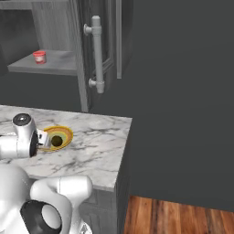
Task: Pick the avocado and bread from the counter and place them on the plate. Then pick the jam from the cabinet and place it next to the plate. Lastly close the cabinet door.
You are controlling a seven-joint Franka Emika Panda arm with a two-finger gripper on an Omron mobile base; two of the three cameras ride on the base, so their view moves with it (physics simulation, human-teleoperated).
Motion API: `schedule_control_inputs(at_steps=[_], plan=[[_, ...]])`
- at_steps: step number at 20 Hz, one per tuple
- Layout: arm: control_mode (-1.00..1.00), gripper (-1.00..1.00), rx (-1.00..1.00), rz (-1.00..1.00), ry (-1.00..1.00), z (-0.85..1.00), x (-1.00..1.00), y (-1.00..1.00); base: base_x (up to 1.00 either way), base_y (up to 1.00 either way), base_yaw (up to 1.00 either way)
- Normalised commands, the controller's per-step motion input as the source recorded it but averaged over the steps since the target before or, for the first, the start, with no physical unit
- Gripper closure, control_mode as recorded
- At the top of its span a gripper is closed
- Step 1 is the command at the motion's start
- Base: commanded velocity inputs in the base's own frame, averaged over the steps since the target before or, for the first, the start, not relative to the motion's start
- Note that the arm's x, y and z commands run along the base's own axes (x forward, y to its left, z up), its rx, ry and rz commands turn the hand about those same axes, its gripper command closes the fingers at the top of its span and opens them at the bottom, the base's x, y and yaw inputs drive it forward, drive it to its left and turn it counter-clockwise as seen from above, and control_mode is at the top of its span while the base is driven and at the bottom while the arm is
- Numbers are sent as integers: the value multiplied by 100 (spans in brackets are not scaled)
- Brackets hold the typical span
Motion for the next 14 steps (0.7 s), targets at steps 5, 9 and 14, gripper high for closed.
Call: schedule_control_inputs(at_steps=[5,9,14], plan=[[-100,100,-2,-6,13,24,66,0,0,0,0],[-100,100,0,-6,8,0,81,10,0,0,0],[-100,100,0,-2,2,-16,62,38,0,0,0]])
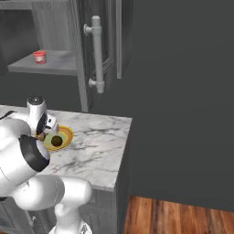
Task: Pick the avocado and bread from the counter and place them on the plate. Then pick the jam from the cabinet and place it next to the plate. Lastly close the cabinet door.
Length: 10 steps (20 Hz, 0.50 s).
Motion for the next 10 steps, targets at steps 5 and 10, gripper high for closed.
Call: schedule_control_inputs(at_steps=[5,10], plan=[[-100,100,0,0,1,-31,46,48,0,0,0],[-100,100,0,0,0,-39,24,2,0,0,0]])
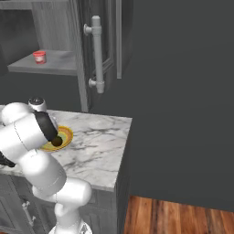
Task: Pick the avocado and bread from the counter and place them on the plate. Then pick the jam from the cabinet and place it next to the plate. Lastly close the cabinet door.
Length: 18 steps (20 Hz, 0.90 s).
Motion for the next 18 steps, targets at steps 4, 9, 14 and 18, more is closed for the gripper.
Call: schedule_control_inputs(at_steps=[4,9,14,18], plan=[[-100,100,0,0,0,-39,13,0,0,0,0],[-100,-100,0,0,0,-38,10,0,0,0,0],[-100,-100,0,-1,1,-15,7,2,0,0,0],[-100,-100,0,0,2,8,0,0,0,0,0]])
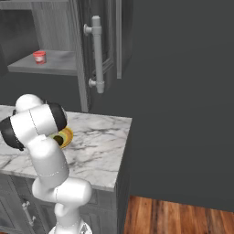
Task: Pick the avocado and bread from the counter and place them on the plate. Then pick the jam from the cabinet and place it next to the plate. Lastly close the cabinet door.
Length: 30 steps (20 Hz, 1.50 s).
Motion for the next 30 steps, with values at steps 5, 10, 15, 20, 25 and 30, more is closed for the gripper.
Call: schedule_control_inputs(at_steps=[5,10,15,20,25,30], plan=[[-100,-100,0,-2,1,28,0,-2,0,0,0],[-100,-100,0,-1,-5,55,-18,0,0,0,0],[-100,-100,0,-3,-23,57,-54,-8,0,0,0],[-100,-100,6,-1,-37,53,-79,-32,0,0,0],[-100,-100,8,-1,-36,64,-81,-43,0,0,0],[-100,-100,10,-2,-26,79,-63,-44,0,0,0]])
